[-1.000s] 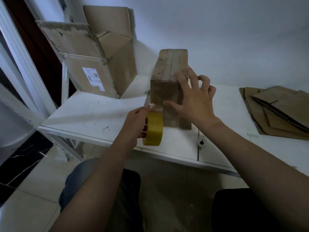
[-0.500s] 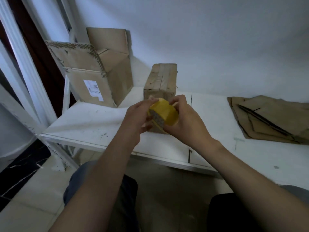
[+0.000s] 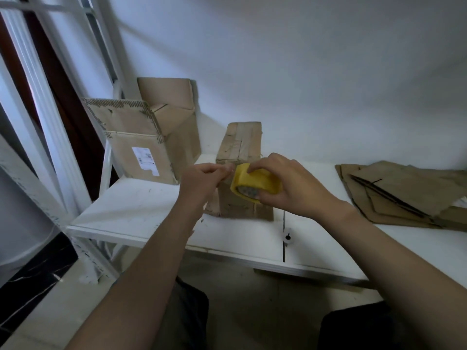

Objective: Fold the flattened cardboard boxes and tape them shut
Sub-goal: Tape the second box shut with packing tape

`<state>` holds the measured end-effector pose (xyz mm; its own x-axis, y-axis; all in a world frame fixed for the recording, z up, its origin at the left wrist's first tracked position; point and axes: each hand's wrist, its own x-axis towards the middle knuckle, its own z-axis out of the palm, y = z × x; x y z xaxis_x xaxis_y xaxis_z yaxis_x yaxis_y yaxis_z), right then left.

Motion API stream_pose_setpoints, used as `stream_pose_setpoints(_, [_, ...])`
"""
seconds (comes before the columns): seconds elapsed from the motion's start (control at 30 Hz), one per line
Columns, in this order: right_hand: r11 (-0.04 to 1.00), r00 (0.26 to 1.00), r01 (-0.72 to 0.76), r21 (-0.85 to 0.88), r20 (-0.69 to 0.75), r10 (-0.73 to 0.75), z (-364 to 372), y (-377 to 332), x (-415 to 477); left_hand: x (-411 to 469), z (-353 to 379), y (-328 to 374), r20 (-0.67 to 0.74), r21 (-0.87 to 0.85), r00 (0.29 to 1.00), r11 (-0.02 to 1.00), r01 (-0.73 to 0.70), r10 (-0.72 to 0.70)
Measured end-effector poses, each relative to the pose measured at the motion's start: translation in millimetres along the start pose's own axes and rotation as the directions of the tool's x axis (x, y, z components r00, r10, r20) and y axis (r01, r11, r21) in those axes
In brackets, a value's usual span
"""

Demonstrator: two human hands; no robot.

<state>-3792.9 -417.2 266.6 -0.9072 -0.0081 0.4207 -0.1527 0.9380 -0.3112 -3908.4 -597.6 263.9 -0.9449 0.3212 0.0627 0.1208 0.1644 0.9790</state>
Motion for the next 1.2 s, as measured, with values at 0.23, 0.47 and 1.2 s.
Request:
stream_pose_setpoints(0.23, [0.988,0.989,-0.027,-0.153,0.141,0.049,-25,9,13,16,-8,7,-0.119,-0.071,0.989,0.993,-0.095,0.086])
stream_pose_setpoints(0.47, [0.967,0.995,-0.079,-0.244,0.035,0.09,-41,47,5,41,-30,-12,-0.21,-0.141,0.978,0.989,-0.036,0.006])
stream_pose_setpoints(1.2, [0.982,0.995,-0.094,-0.165,-0.039,0.089,35,114,37,105,16,-70,-0.121,-0.169,0.969,0.967,0.192,-0.213])
